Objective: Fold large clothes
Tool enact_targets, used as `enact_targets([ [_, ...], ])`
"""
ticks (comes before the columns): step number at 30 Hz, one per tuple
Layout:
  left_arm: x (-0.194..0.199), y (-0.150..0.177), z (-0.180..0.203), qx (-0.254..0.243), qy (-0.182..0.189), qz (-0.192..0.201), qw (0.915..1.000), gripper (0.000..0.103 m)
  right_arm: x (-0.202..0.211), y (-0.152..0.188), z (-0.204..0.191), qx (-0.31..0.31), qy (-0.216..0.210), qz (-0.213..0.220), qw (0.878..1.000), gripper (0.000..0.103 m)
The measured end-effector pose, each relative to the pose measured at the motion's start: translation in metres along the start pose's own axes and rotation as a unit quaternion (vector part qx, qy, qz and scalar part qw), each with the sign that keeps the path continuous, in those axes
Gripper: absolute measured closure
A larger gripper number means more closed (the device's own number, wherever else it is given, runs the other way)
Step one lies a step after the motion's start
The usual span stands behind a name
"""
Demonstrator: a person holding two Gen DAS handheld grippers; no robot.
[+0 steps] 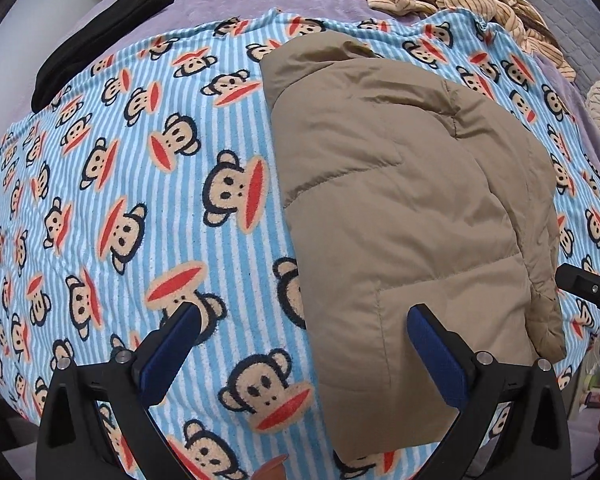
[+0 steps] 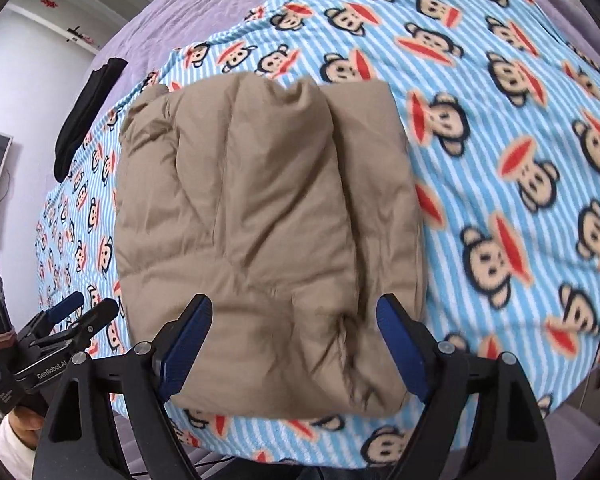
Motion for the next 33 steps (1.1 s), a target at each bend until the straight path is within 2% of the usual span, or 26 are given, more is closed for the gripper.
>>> enact_targets([
  [10,-0.015,-0.021,0.005,0.032,0.014,-0.011,0.9993,0.000,-0.009,-0.035,0.009,0.033,-0.014,-0.014,0.999,0.015],
  [15,-0.019,-0.035,0.005,0.047,0.032,-0.006,0.9984,0.000,-0.019,-0.057,-0.007,0.106,0.026,-0.010,0.994,0.015],
  [18,-0.025,-0.040,-0.004,0.070,0.051,-0.013,0.9962,0.000,-0.028,-0.066,0.012,0.102,0.056,-0.018,0.993,0.015],
  [23,-0.035,-0.039,-0.006,0.079,0.073,-0.028,0.9938,0.000,-0.029,-0.067,0.042,0.088,0.033,-0.035,0.995,0.015],
  [25,-0.035,-0.040,0.001,0.071,0.090,-0.026,0.9931,0.000,-0.028,-0.064,0.040,0.081,-0.013,-0.051,0.995,0.015],
  [27,-0.036,-0.042,0.009,0.067,0.127,-0.026,0.9893,0.000,-0.033,-0.059,0.039,0.074,-0.042,-0.076,0.993,0.015],
  [31,-0.047,-0.044,0.015,0.071,0.178,-0.039,0.9807,0.000,-0.054,-0.058,0.053,0.084,-0.019,-0.110,0.990,0.015],
  [33,-0.053,-0.044,0.017,0.080,0.212,-0.047,0.9729,0.000,-0.060,-0.057,0.050,0.081,-0.041,-0.120,0.989,0.015],
])
Point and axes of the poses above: each gripper's, at about its wrist camera, not at the fingertips, and x roughly against the way its jaws point, z to its right, y to its underside, the point moved 10 cm from there along -x, roughly the way its jaws point, and after that the axes turned 1 degree about -z, right-handed, at the moved point
